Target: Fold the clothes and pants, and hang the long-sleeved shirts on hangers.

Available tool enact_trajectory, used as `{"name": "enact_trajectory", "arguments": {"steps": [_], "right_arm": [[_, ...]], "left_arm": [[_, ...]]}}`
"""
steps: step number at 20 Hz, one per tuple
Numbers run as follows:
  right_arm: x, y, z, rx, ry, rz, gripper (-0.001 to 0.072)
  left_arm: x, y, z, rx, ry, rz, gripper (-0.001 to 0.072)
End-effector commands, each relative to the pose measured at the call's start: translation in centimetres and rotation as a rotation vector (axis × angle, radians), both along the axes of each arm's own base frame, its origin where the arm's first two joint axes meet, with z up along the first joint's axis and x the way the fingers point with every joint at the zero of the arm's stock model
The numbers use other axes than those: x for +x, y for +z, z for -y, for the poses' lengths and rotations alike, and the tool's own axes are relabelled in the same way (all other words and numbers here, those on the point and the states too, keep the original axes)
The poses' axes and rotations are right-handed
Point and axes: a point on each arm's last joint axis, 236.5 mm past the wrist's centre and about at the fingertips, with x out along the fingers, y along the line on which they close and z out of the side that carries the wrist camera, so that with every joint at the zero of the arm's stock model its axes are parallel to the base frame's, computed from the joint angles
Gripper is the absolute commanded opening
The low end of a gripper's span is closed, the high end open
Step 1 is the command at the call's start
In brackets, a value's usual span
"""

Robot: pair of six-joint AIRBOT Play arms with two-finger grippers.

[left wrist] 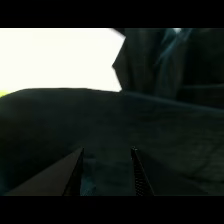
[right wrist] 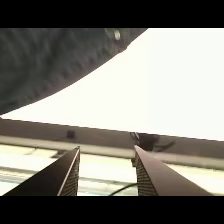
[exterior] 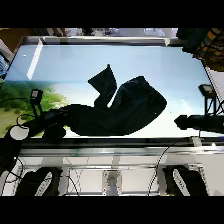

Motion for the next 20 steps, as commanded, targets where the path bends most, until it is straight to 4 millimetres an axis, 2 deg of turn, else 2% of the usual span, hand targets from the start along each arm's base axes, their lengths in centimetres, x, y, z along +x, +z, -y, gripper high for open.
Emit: {"name": "enact_trajectory", "arguments": {"steps": [1,5,6,7,9,12,16,20], "right_arm": [[0.0,-4.2,0.3,0.011,-0.053,-0.007,0.0375],[3.2,-5.0,-0.1,0.086,-0.136,0.054,0.0383],[3.9,-5.2,-0.4,0.112,-0.149,0.061,0.0383],[4.4,-5.6,-0.7,0.137,-0.162,0.051,0.0384],[4.6,-6.8,-1.4,0.186,-0.183,0.0,0.0384],[5.0,-7.7,-2.4,0.249,-0.2,-0.041,0.0383],[6.2,-7.2,-2.7,0.285,-0.224,-0.001,0.0383],[6.3,-7.2,-2.8,0.293,-0.226,0.001,0.0383]], "left_arm": [[-0.4,-1.7,-1.8,0.058,0.055,-0.071,0.0352],[-0.8,-2.6,-2.7,0.112,0.06,-0.087,0.0354],[-1.0,-3.2,-3.5,0.139,0.08,-0.105,0.037],[-1.2,-3.9,-4.2,0.162,0.101,-0.127,0.0421],[-1.7,-5.3,-5.2,0.206,0.114,-0.18,0.0425],[-1.7,-6.1,-5.2,0.205,0.113,-0.206,0.0458],[-1.2,-6.8,-5.3,0.209,0.119,-0.213,0.0458],[-0.5,-8.1,-5.5,0.209,0.131,-0.233,0.045]]}}
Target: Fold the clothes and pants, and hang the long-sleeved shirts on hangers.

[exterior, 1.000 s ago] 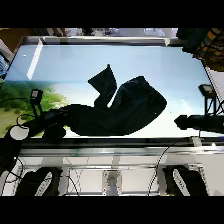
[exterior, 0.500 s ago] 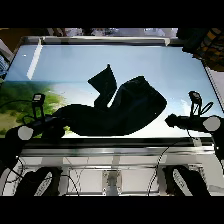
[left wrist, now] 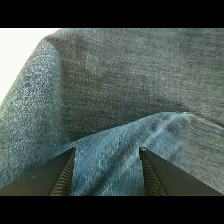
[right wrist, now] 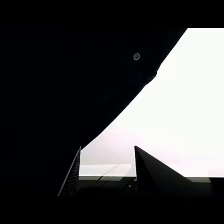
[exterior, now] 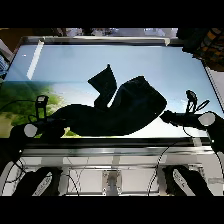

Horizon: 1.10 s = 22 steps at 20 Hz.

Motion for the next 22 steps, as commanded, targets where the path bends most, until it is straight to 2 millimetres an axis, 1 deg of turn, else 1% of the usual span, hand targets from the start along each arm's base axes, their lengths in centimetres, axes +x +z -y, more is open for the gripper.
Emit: {"name": "enact_trajectory", "arguments": {"steps": [1,2,3,4,5,6,10,12,14,16,17,18,20,21,22], "right_arm": [[0.4,0.1,-0.2,0.017,-0.012,0.009,0.0383],[0.4,0.1,-0.2,0.016,-0.013,0.01,0.0383],[0.4,0.1,-0.2,0.016,-0.012,0.01,0.0383],[0.4,0.1,-0.2,0.016,-0.013,0.011,0.0383],[0.5,0.1,-0.1,0.015,-0.013,0.013,0.0383],[0.6,0.2,-0.1,0.013,-0.016,0.02,0.0383],[1.2,0.4,0.3,-0.002,-0.023,0.048,0.0383],[1.3,0.3,0.6,-0.019,-0.022,0.051,0.0383],[1.1,0.1,1.2,-0.057,0.0,0.051,0.0383],[1.1,0.0,1.2,-0.067,0.019,0.053,0.0383],[1.0,0.0,1.1,-0.074,0.033,0.055,0.0383],[1.0,0.0,1.1,-0.079,0.042,0.058,0.0384],[1.0,0.0,1.1,-0.086,0.055,0.061,0.0387],[1.0,0.0,1.1,-0.086,0.056,0.06,0.0486],[0.9,0.0,1.1,-0.085,0.057,0.059,0.0644]], "left_arm": [[0.8,-1.1,-0.3,0.002,0.017,-0.007,0.0412],[1.0,-1.5,-0.3,0.001,0.022,-0.01,0.0288],[1.2,-1.7,-0.4,0.002,0.025,-0.011,0.019],[1.4,-1.9,-0.4,0.004,0.029,-0.008,0.0128],[1.6,-1.9,-0.5,0.006,0.031,-0.001,0.005],[2.0,-1.7,-0.6,0.008,0.034,0.014,0.0027],[2.6,-0.8,-0.6,0.008,0.033,0.034,0.0024],[2.7,-0.2,-1.0,0.044,0.009,0.027,0.0023],[2.2,0.6,-2.0,0.07,0.017,-0.022,0.0023],[1.1,1.7,-2.5,0.075,0.011,-0.089,0.0029],[0.4,2.2,-2.9,0.098,-0.011,-0.115,0.0112],[-0.2,2.8,-3.6,0.134,-0.021,-0.132,0.0229],[-1.6,3.4,-5.4,0.212,-0.023,-0.169,0.0234],[-2.7,3.4,-5.8,0.226,-0.021,-0.203,0.0245],[-4.1,3.2,-5.8,0.217,-0.021,-0.254,0.0353]]}}
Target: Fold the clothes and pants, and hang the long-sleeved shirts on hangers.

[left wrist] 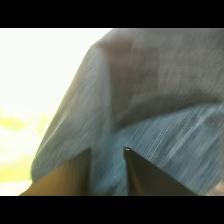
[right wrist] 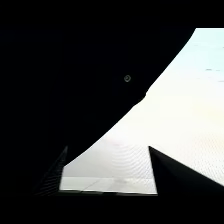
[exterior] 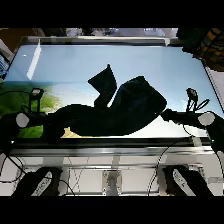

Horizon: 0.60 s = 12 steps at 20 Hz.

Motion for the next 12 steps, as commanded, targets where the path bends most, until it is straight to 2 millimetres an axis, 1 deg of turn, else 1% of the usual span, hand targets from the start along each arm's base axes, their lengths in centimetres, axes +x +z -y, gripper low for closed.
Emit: {"name": "enact_trajectory", "arguments": {"steps": [1,2,3,4,7,8,10,11,12], "right_arm": [[-0.1,-0.1,0.0,-0.009,0.016,-0.002,0.0676],[-0.1,-0.1,0.0,-0.009,0.016,-0.002,0.0676],[-0.1,-0.1,0.0,-0.008,0.016,-0.004,0.0676],[-0.2,-0.2,0.0,-0.008,0.017,-0.006,0.0676],[-0.2,-0.4,-0.1,-0.006,0.018,-0.015,0.0675],[-0.2,-0.4,-0.1,-0.006,0.018,-0.014,0.0674],[-0.2,-0.4,-0.1,-0.005,0.017,-0.014,0.0671],[-0.2,-0.4,-0.1,-0.005,0.017,-0.014,0.0671],[-0.2,-0.4,-0.1,-0.005,0.017,-0.014,0.067]], "left_arm": [[-4.7,-0.2,-1.3,0.051,-0.002,-0.176,0.0472],[-5.6,-0.4,-1.3,0.048,-0.003,-0.216,0.0529],[-5.9,-0.5,-1.3,0.047,-0.003,-0.229,0.0528],[-5.8,-0.5,-1.3,0.047,-0.003,-0.225,0.0527],[-4.7,-0.7,-1.6,0.049,0.032,-0.197,0.0511],[-4.3,-1.1,-1.7,0.044,0.055,-0.195,0.0432],[-3.2,-2.2,-1.5,0.017,0.093,-0.197,0.0325],[-2.7,-3.1,-0.8,-0.018,0.099,-0.211,0.032],[-2.5,-4.0,-0.2,-0.049,0.104,-0.234,0.0294]]}}
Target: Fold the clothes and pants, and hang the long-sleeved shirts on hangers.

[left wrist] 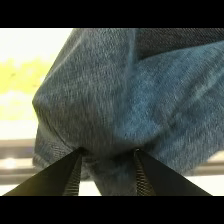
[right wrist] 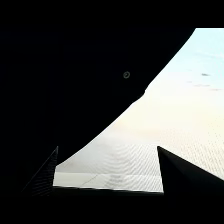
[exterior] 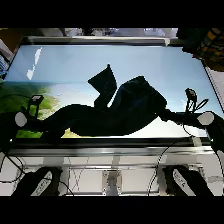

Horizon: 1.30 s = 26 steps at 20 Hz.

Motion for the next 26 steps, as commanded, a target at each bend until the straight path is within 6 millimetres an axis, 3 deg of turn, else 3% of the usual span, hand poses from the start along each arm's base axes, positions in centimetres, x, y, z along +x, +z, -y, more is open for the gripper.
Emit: {"name": "enact_trajectory", "arguments": {"steps": [1,2,4,6,8,11,13,15,17,20,24,26], "right_arm": [[0.0,0.0,0.0,0.001,0.0,-0.001,0.067],[0.0,0.0,0.0,0.001,0.0,-0.001,0.067],[0.1,0.0,0.0,0.0,-0.002,0.003,0.067],[0.5,0.2,0.2,-0.004,-0.009,0.023,0.0669],[1.5,0.9,-0.1,-0.008,0.02,0.083,0.0669],[3.6,2.2,0.6,-0.027,-0.007,0.187,0.0668],[4.5,1.8,1.2,-0.038,-0.027,0.196,0.0666],[5.4,-0.3,1.4,-0.027,-0.036,0.138,0.0637],[6.5,-2.8,0.3,0.065,-0.054,0.041,0.0637],[6.6,-5.3,-4.3,0.157,0.063,-0.093,0.0637],[5.4,-6.0,-9.7,0.149,0.223,-0.125,0.0593],[4.7,-6.3,-10.7,0.123,0.275,-0.133,0.0592]], "left_arm": [[1.2,-2.7,1.4,-0.079,0.051,-0.047,0.0092],[1.3,-3.5,1.4,-0.079,0.053,-0.063,0.0026],[2.8,-3.7,0.9,-0.067,0.059,-0.014,0.0024],[5.4,-1.2,-0.4,-0.039,0.083,0.093,0.0022],[8.5,3.4,-3.4,0.042,0.104,0.2,0.0021],[12.5,13.4,-9.1,0.149,0.198,0.392,0.002],[13.3,19.4,-12.6,0.18,0.281,0.483,0.002],[13.0,23.1,-14.8,0.205,0.33,0.513,0.0021],[12.4,24.1,-15.4,0.213,0.342,0.501,0.0022],[11.7,22.6,-15.0,0.195,0.338,0.43,0.0024],[11.4,21.6,-14.9,0.187,0.34,0.388,0.0024],[11.4,21.6,-14.9,0.187,0.34,0.388,0.0025]]}}
